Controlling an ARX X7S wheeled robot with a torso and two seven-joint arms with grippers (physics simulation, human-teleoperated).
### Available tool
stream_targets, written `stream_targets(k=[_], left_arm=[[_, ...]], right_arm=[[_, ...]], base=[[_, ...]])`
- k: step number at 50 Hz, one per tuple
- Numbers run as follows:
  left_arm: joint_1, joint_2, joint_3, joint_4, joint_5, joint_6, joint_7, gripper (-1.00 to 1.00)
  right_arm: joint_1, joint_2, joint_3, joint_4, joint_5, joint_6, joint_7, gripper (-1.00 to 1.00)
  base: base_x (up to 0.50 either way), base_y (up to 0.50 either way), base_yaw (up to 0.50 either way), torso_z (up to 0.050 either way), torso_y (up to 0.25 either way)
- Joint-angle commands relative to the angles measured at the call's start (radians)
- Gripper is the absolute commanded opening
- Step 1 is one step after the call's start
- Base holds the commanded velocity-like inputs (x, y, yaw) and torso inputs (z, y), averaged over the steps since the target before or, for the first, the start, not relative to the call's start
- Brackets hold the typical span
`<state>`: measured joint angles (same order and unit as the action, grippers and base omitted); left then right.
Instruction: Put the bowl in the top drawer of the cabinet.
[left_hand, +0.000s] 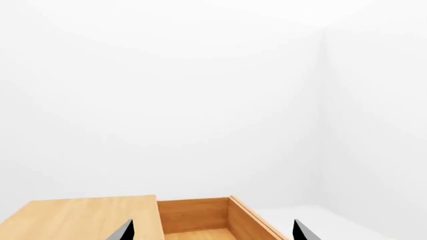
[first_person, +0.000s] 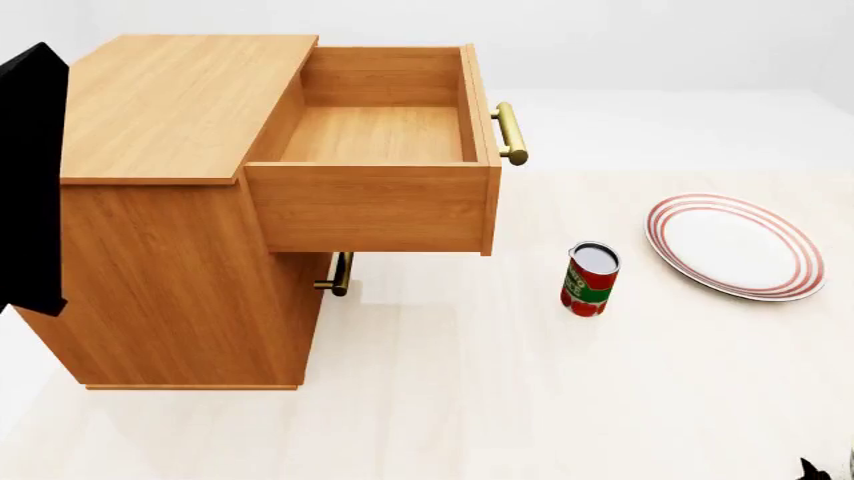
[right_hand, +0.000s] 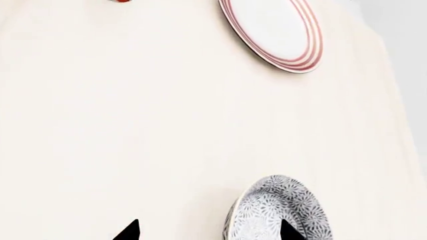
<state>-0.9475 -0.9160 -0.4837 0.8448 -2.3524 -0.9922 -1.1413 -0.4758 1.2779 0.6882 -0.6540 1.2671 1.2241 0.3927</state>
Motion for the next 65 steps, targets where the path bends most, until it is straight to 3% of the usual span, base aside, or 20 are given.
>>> stream_targets(k=[1,13,32,43,51,52,65], left_arm=[[0.0,-0.001,0.003,-0.001,0.005,0.003,0.005,1.0],[0.008,0.01,0.002,-0.004,0.022,-0.005,0.015,1.0],[0.037,0.022,-0.015,-0.002,0.035,-0.016,0.027,1.0],[0.055,0.023,-0.024,0.002,0.034,-0.015,0.028,1.0],[0.059,0.032,-0.021,-0.002,0.051,-0.023,0.037,1.0],[0.06,0.032,-0.021,-0.002,0.051,-0.023,0.037,1.0],[0.062,0.019,-0.026,0.002,0.041,-0.012,0.035,1.0]], right_arm=[[0.023,0.084,-0.227,0.078,-0.1,-0.126,-0.014,1.0],[-0.018,0.054,-0.231,0.127,-0.135,-0.099,-0.036,1.0],[0.126,0.083,-0.515,0.274,-0.191,-0.206,-0.055,1.0],[0.324,0.045,-0.715,0.327,-0.258,-0.172,-0.077,1.0],[0.371,0.018,-0.765,0.353,-0.281,-0.143,-0.078,1.0],[0.369,0.018,-0.764,0.354,-0.281,-0.143,-0.077,-1.0],[0.377,0.042,-0.734,0.335,-0.256,-0.123,-0.069,-1.0]], base=[[0.0,0.0,0.0,0.0,0.0],[0.0,0.0,0.0,0.0,0.0],[0.0,0.0,0.0,0.0,0.0],[0.0,0.0,0.0,0.0,0.0],[0.0,0.0,0.0,0.0,0.0],[0.0,0.0,0.0,0.0,0.0],[0.0,0.0,0.0,0.0,0.0]])
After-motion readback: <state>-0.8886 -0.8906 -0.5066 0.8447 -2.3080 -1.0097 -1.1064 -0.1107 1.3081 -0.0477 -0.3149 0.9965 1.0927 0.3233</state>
